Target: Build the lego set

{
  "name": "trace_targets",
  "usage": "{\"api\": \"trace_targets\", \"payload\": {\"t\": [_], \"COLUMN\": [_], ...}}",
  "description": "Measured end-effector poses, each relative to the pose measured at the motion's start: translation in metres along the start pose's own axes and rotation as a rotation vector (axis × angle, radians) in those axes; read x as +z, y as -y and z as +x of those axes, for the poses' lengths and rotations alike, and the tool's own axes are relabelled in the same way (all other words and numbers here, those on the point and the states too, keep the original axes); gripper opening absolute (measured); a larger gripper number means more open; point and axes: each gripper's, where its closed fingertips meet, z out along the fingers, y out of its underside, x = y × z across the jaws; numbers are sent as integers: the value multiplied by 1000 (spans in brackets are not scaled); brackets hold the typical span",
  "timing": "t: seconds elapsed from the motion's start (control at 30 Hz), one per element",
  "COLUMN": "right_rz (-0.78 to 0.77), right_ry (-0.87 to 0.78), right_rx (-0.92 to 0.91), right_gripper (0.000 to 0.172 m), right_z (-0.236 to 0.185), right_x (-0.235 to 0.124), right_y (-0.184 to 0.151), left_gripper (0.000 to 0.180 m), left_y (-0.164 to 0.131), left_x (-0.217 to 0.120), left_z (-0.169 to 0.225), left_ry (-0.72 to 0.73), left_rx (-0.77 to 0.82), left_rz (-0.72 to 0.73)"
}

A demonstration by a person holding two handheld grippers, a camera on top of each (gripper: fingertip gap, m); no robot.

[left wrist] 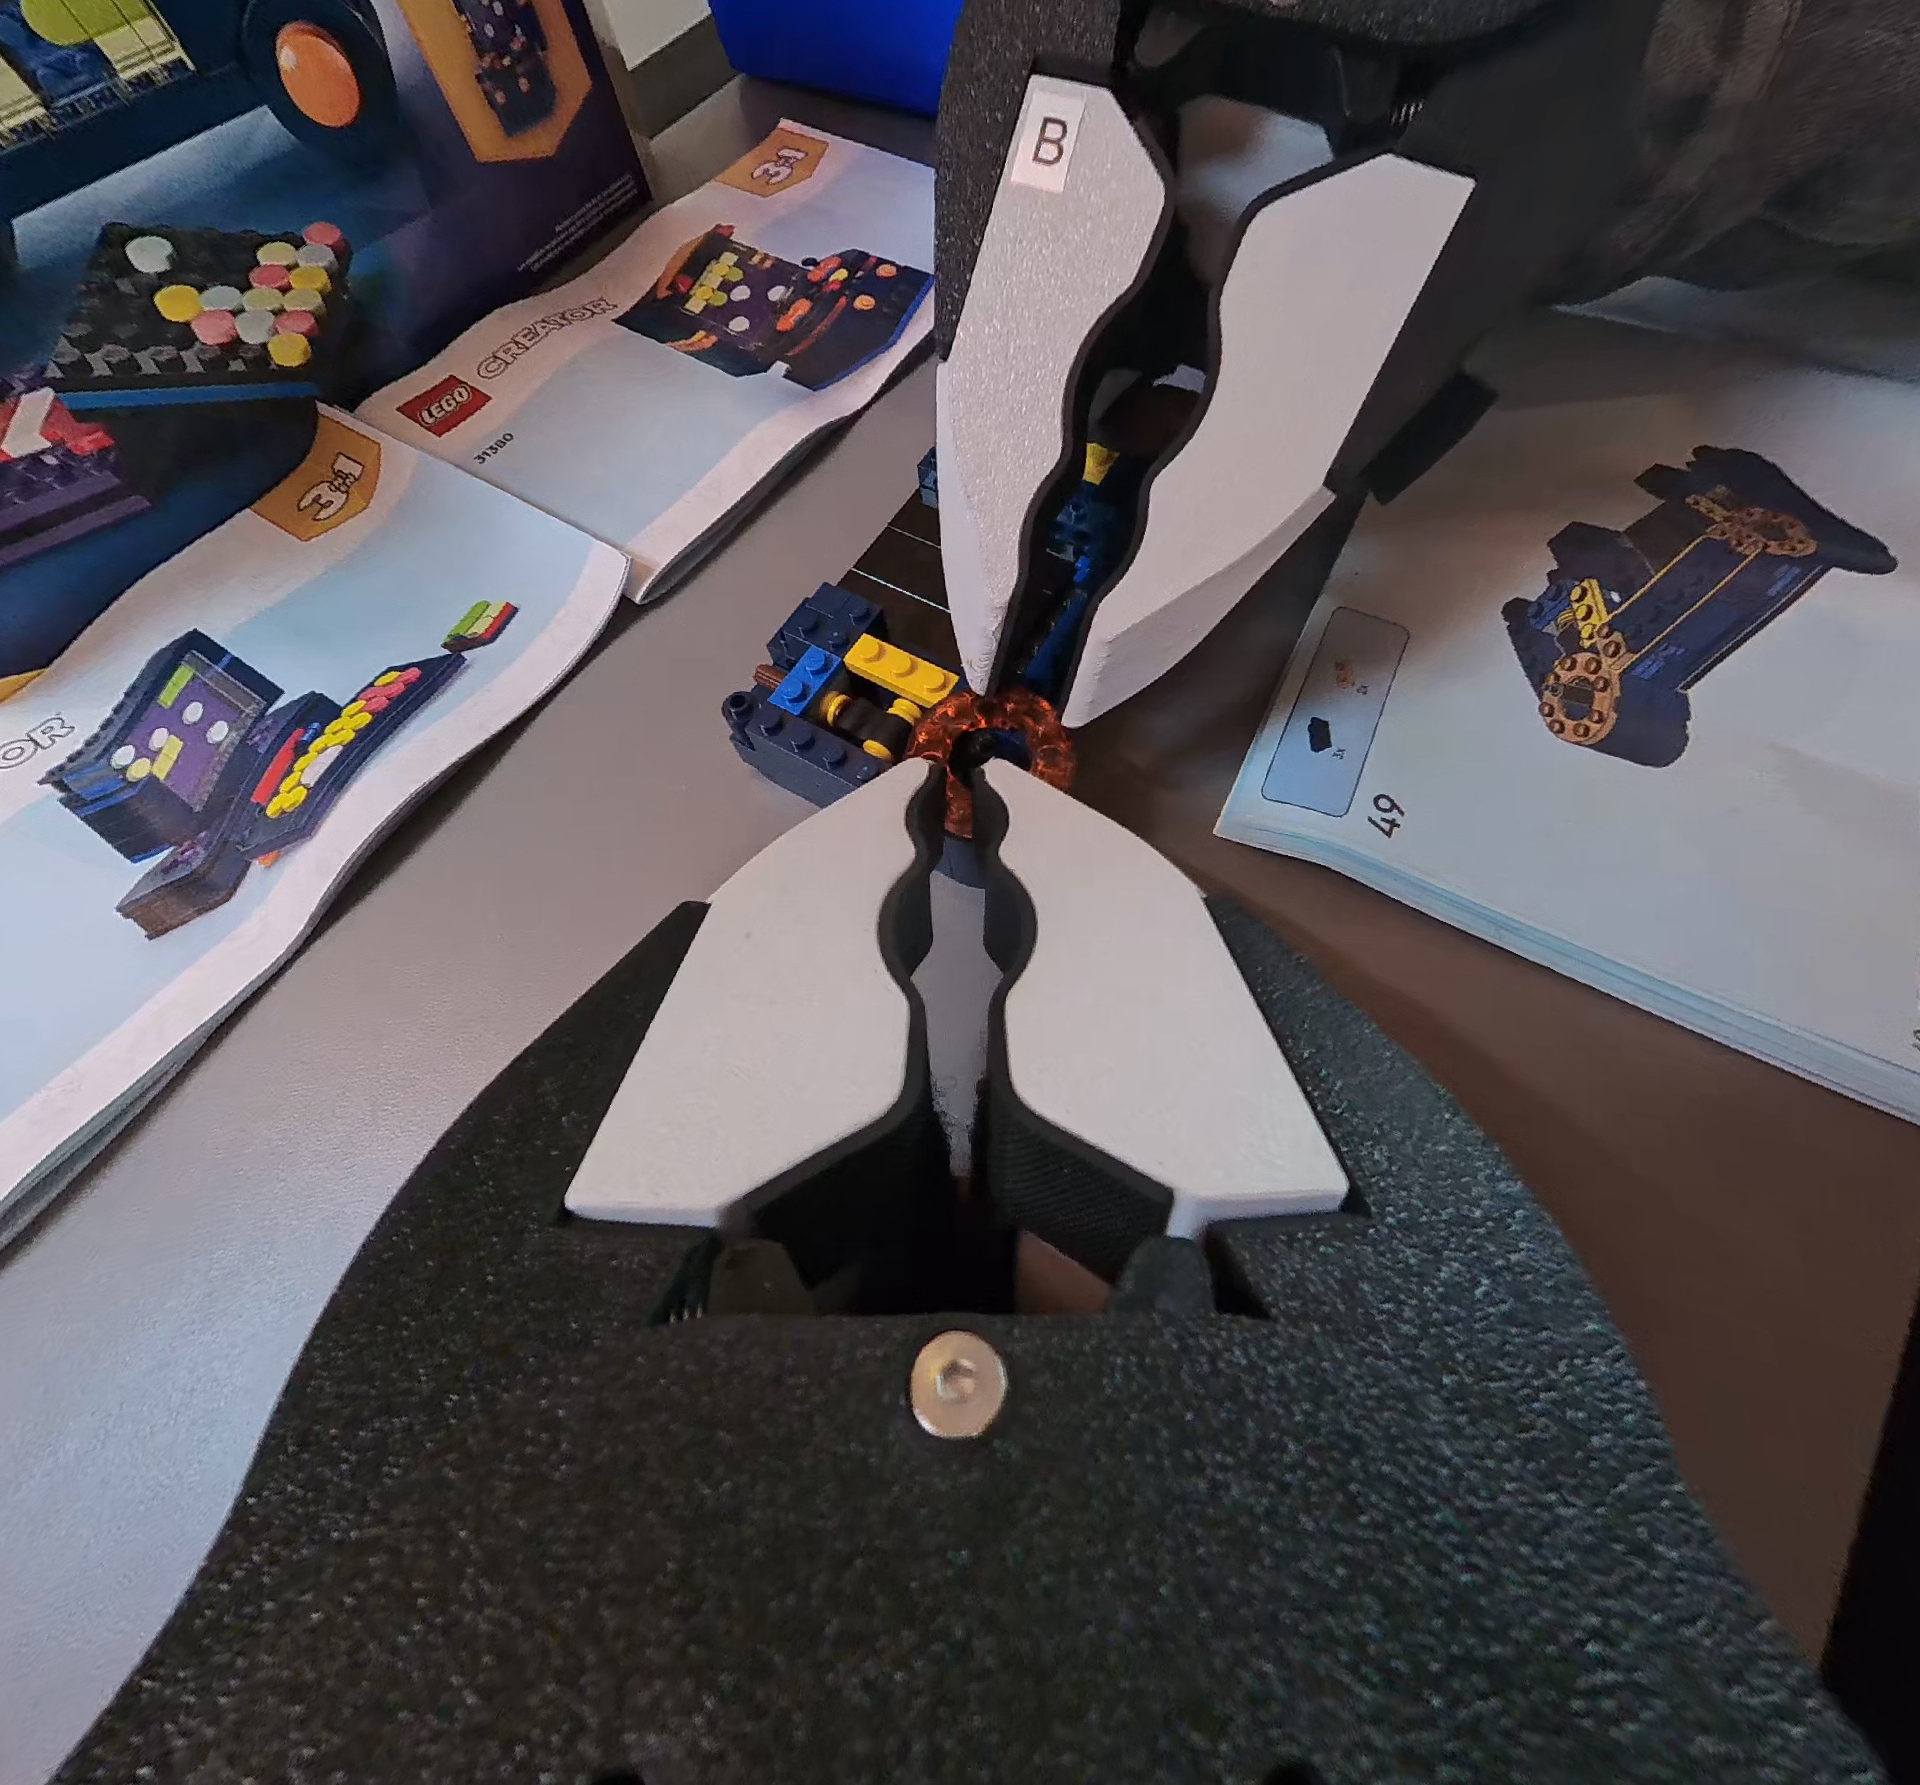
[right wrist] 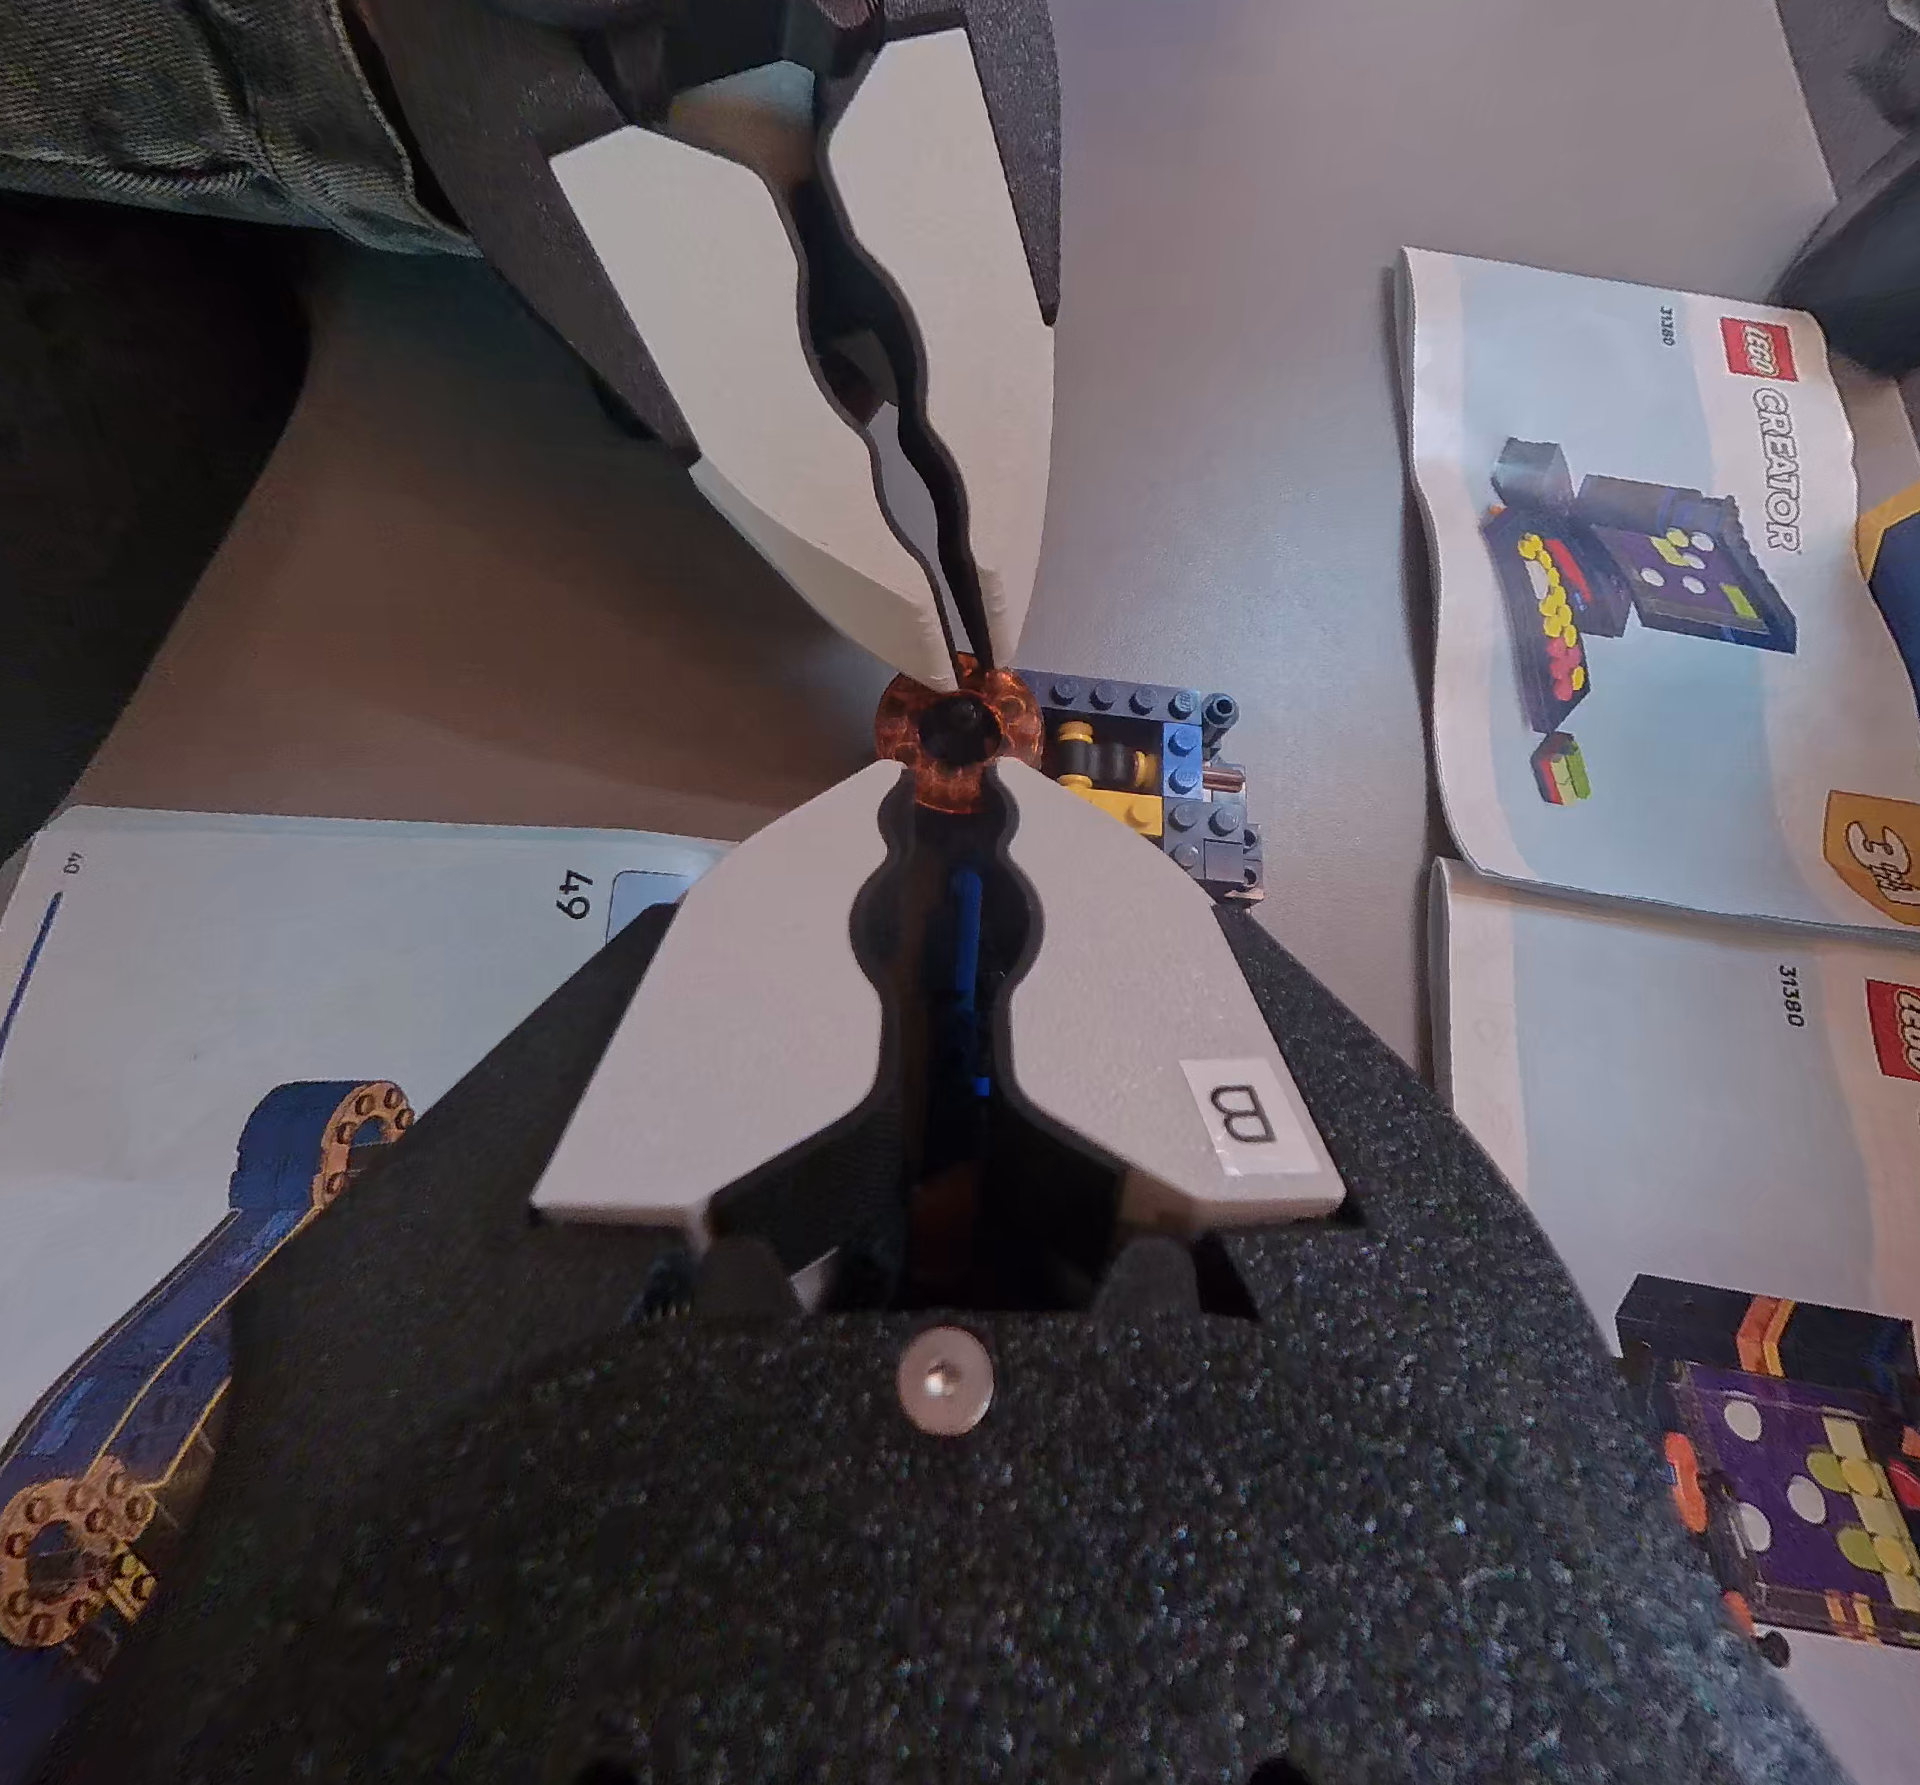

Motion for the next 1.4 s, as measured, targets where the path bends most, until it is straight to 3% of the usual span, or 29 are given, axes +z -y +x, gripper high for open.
{"api": "trace_targets", "payload": {"t": [0.17, 0.67, 0.97, 1.07, 1.4], "right_rz": [-21, -105, -121, -29, -99], "right_ry": [-12, 4, 57, 6, -29], "right_rx": [6, 147, 97, 129, 85], "right_gripper": [12, 10, 8, 0, 0], "right_z": [0, 0, 1, 13, 13], "right_x": [0, 1, 0, -2, 4], "right_y": [0, -1, 0, 11, 0], "left_gripper": [0, 0, 0, 0, 0], "left_y": [-1, -1, -2, -2, -2], "left_x": [1, 2, 2, 2, 1], "left_z": [2, 2, 2, 2, 2], "left_ry": [-6, -24, -15, -14, -10], "left_rx": [18, -131, -138, -135, -137], "left_rz": [-2, -6, -25, -30, -39]}}
